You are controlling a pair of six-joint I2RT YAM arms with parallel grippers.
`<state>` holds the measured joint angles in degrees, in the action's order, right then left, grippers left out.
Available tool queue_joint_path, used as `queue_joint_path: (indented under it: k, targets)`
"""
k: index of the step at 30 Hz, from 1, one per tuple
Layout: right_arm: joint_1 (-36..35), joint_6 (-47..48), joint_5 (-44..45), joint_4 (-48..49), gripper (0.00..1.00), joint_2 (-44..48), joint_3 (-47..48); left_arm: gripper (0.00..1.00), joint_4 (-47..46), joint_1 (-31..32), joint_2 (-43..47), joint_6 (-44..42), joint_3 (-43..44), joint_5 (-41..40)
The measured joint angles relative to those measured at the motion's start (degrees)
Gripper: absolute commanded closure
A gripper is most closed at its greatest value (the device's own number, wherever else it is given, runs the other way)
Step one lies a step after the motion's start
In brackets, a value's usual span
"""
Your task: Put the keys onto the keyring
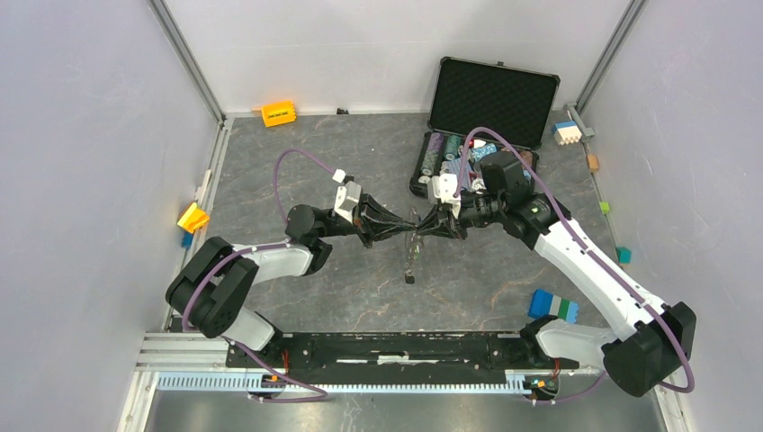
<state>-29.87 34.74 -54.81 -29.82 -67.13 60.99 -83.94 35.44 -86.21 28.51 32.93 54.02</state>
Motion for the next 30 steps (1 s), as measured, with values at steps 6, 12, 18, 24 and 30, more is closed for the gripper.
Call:
queue_joint_path:
  k: [6, 12, 18, 24, 30]
  targets:
    - [0.3, -0.8, -0.1, 0.5, 1.0, 0.0, 0.0, 0.98, -0.3, 0.0, -0.2, 0.0, 0.0, 0.0]
    - [0.2, -0.8, 1.6, 0.4, 1.0, 0.1, 0.0, 0.94, -0.5, 0.0, -0.4, 0.0, 0.0, 0.0]
    - [-1.0, 2.3, 8.1, -6.8, 1.0, -0.7, 4.7, 0.6, 2.2, -1.3, -0.1, -2.3, 0.2, 1.1]
    - [-6.6, 5.7, 20.0, -14.4, 1.0, -2.9, 10.5, 0.4, 17.3, -4.3, 3.3, -12.6, 3.0, 4.2]
    - [-12.1, 7.2, 29.8, -20.4, 1.0, -6.6, 14.5, 0.38, 29.1, -4.9, 4.9, -23.2, 4.9, 6.0]
